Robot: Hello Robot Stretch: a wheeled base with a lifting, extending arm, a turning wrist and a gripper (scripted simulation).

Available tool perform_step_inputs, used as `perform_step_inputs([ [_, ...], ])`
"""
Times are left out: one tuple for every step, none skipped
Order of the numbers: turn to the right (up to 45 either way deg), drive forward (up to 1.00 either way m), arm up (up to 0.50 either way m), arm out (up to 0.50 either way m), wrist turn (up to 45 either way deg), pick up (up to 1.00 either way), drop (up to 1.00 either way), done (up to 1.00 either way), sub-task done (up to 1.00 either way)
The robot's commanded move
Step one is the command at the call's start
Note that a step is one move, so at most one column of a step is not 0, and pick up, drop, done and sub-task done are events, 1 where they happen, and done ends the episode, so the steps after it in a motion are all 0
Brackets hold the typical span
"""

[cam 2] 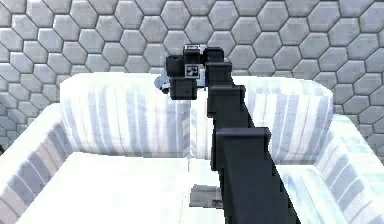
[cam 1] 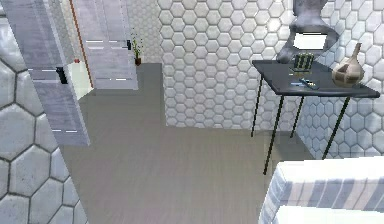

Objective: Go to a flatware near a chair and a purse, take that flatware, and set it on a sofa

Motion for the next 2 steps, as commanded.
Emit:
perform_step_inputs([
  [0.0,0.0,-0.3,0.0,0.0,0.0,0.0,0.0,0.0],
  [0.0,0.0,0.0,0.02,0.0,0.0,0.0,0.0,0.0],
])
